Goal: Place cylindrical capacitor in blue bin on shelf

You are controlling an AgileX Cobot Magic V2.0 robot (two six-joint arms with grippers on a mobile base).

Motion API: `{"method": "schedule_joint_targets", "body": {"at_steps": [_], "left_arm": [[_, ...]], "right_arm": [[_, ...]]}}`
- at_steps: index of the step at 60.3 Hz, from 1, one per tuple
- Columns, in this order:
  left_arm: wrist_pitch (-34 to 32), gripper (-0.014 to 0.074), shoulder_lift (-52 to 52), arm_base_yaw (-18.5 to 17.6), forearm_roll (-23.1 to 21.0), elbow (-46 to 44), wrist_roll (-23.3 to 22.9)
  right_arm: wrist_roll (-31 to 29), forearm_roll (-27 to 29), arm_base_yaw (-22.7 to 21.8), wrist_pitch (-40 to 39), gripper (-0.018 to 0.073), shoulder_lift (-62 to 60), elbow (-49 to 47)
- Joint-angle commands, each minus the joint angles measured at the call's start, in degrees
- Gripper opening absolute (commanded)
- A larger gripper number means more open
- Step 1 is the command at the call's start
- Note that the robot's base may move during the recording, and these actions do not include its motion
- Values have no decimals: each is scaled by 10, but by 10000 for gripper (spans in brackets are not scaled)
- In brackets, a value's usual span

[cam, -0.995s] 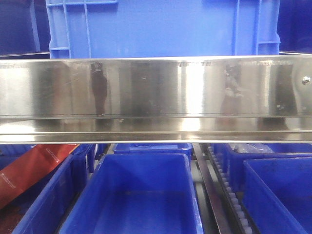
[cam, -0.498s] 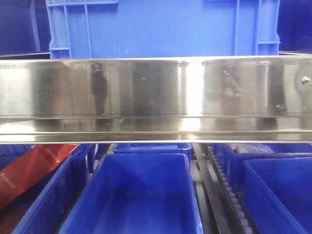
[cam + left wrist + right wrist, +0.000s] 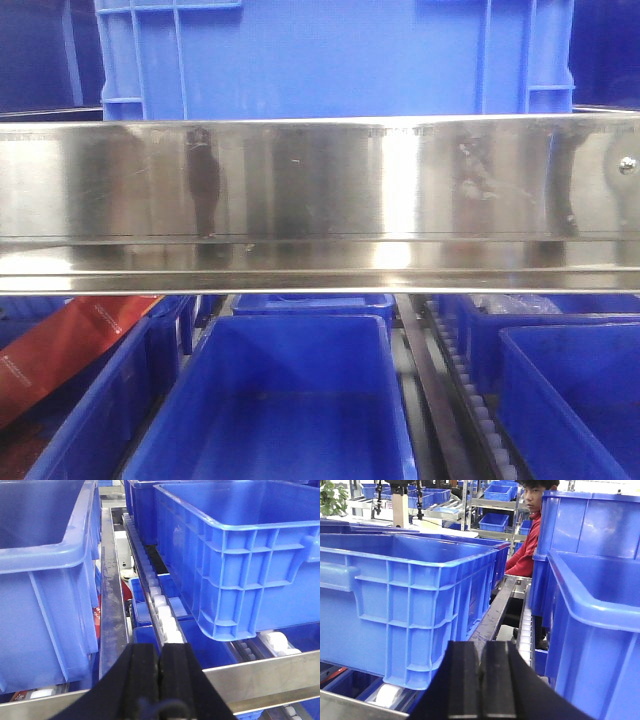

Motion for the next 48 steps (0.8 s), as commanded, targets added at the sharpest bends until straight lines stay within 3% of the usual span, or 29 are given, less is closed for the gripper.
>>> {"method": "schedule_joint_targets", "body": {"at_steps": [1, 27, 33, 39, 48], "left_arm": [[-17, -111, -3, 0, 1, 1, -7], [-17, -111, -3, 0, 3, 1, -7], [-24, -111, -11, 2, 61, 9, -7], [-46, -111, -40, 30, 61, 39, -7], [-80, -111, -131, 107, 35, 125, -7]], "right_arm": [[0, -2, -4, -14, -157, -2, 1], [0, -2, -4, -14, -157, -2, 1], [0, -2, -4, -14, -157, -2, 1], [0, -2, -4, -14, -157, -2, 1], [0, -2, -4, -14, -157, -2, 1]]}}
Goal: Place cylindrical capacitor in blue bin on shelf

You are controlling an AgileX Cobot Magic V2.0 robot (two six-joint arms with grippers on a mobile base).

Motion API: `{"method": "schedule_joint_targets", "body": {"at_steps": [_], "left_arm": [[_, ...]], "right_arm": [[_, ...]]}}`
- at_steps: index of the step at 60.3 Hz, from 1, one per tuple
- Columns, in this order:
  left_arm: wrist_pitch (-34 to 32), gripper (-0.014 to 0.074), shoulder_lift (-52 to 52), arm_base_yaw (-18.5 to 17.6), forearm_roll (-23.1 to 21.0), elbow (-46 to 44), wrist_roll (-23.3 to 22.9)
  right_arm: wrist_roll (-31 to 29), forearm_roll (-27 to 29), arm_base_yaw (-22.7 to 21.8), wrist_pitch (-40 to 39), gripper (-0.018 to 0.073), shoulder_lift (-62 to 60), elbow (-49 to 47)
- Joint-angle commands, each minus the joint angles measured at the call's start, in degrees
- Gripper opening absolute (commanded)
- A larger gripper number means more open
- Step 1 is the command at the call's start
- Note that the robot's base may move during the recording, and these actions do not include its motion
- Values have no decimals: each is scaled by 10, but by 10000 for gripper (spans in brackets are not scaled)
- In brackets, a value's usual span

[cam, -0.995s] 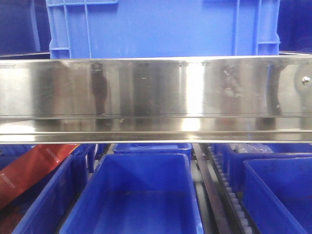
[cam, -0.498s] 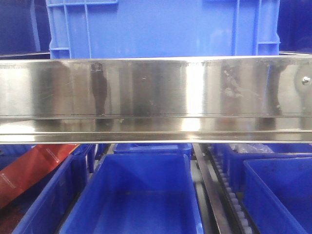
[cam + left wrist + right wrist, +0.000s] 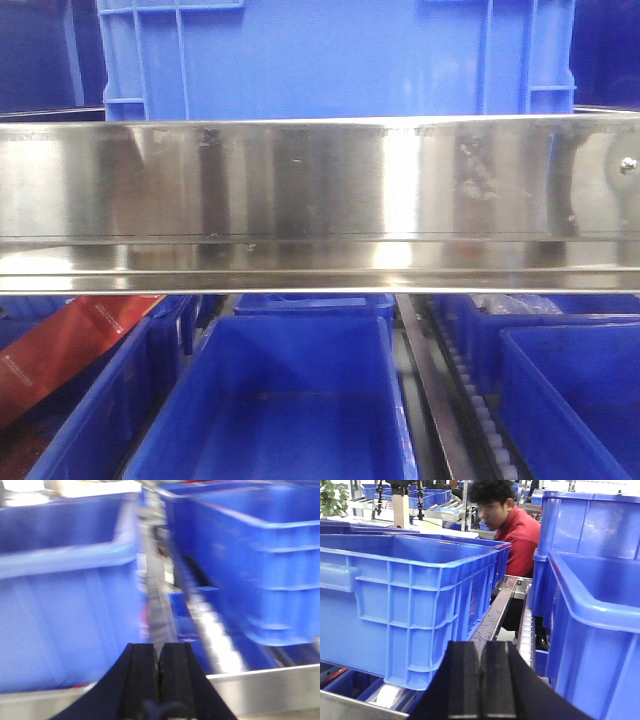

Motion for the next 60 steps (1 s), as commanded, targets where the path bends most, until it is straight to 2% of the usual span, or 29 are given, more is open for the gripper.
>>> {"method": "schedule_joint_targets", "body": {"at_steps": [1, 8, 14, 23, 38, 40, 60], "left_arm": [[-27, -111, -45, 34, -21, 41, -7], [-85, -111, -108, 63, -41, 116, -7], [-143, -111, -154, 63, -41, 181, -7], [-220, -111, -154, 62, -41, 261, -7], [-350, -111, -154, 19, -41, 343, -7], [-318, -111, -154, 14, -39, 343, -7], [-321, -111, -154, 12, -39, 343, -7]], "right_arm": [[-1, -2, -4, -13, -157, -2, 1], [-1, -2, -4, -13, -157, -2, 1], [-1, -2, -4, -13, -157, -2, 1], [-1, -2, -4, -13, -157, -2, 1], [-1, -2, -4, -13, -157, -2, 1], [-1, -2, -4, -13, -157, -2, 1], [-1, -2, -4, -13, -157, -2, 1]]}}
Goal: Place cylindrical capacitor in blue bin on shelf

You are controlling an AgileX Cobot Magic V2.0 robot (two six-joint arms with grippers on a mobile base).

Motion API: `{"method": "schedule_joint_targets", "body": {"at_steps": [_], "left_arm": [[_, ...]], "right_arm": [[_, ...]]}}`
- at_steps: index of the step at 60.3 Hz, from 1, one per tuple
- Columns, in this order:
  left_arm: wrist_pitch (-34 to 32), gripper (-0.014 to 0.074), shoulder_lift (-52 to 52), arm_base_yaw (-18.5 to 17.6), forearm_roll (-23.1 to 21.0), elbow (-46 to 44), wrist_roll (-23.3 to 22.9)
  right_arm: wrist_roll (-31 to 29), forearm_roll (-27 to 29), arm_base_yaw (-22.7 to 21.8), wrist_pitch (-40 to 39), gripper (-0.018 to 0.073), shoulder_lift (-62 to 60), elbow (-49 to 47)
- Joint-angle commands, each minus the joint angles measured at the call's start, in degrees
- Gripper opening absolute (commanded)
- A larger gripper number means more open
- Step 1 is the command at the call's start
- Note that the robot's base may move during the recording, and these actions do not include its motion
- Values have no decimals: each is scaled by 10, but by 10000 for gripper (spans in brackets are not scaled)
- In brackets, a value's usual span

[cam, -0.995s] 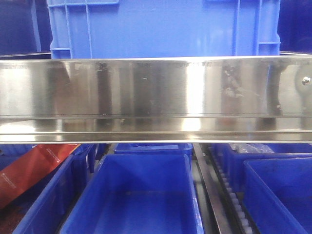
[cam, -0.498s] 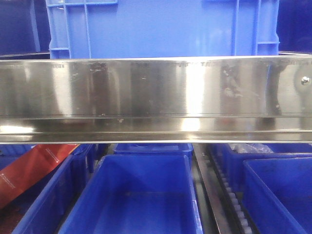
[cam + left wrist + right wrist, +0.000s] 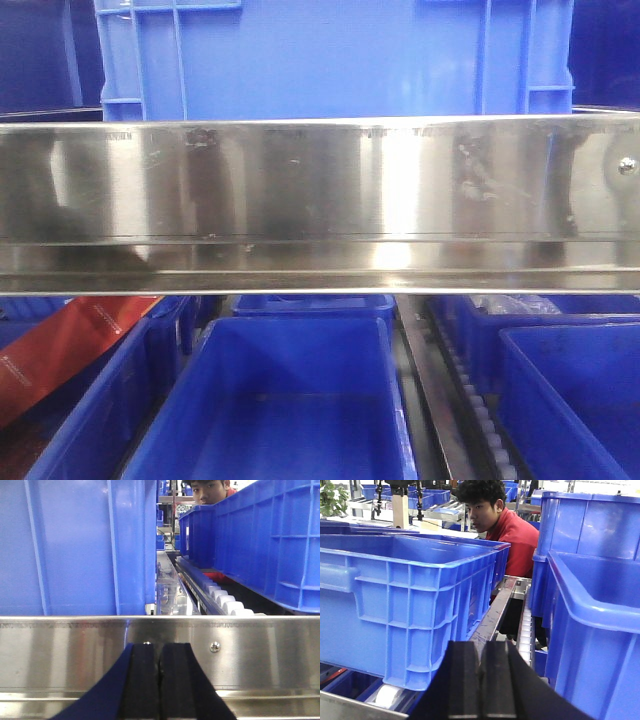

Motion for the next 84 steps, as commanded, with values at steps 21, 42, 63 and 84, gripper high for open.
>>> {"method": "schedule_joint_targets", "body": {"at_steps": [21, 42, 63, 84], "left_arm": [[-16, -111, -3, -4, -2, -1, -3], [-16, -111, -3, -4, -2, -1, -3], [-16, -111, -3, -4, -2, -1, -3], [-16, -111, -3, -4, -2, -1, -3]], "right_arm": [[-1, -2, -4, -12, -157, -2, 1], [-1, -2, -4, -12, -157, -2, 1], [-1, 12, -89, -20, -157, -43, 32], [31, 15, -150, -99, -157, -149, 223]]}}
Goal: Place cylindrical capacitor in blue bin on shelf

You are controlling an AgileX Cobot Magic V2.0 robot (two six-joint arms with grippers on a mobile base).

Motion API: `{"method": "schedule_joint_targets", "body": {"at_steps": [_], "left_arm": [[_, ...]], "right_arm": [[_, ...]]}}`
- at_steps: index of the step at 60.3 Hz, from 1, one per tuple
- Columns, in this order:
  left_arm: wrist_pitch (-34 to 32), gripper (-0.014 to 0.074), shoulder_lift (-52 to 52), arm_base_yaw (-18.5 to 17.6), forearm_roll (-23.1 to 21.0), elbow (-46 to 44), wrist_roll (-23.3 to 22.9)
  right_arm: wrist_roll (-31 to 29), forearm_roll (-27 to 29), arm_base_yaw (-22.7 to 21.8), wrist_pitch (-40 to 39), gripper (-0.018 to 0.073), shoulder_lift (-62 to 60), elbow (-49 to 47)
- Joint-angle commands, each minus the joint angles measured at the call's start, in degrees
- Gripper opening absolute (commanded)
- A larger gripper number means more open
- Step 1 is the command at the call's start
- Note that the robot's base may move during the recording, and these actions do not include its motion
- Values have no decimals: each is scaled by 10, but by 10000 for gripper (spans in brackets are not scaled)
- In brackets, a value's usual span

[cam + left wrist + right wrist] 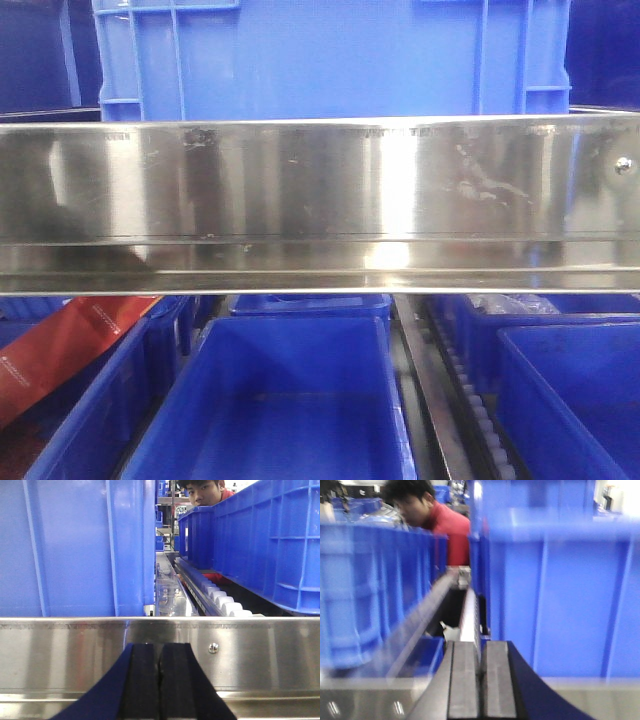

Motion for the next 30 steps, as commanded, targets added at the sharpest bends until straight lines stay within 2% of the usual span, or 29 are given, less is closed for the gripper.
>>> {"method": "schedule_joint_targets", "body": {"at_steps": [1, 9, 12, 16, 30], "left_arm": [[-16, -111, -3, -4, -2, -1, -2], [-16, -111, -3, -4, -2, -1, -2], [-16, -111, -3, -4, -2, -1, -2], [-16, -111, -3, -4, -2, -1, -2], [-16, -111, -3, -4, -2, -1, -2]], "right_arm": [[3, -3, -4, -29, -157, -25, 40], [3, -14, -4, -47, -157, -25, 94], [3, -14, -4, -62, -157, -25, 95], [3, -14, -4, -32, -157, -25, 95], [3, -14, -4, -32, -157, -25, 95]]}}
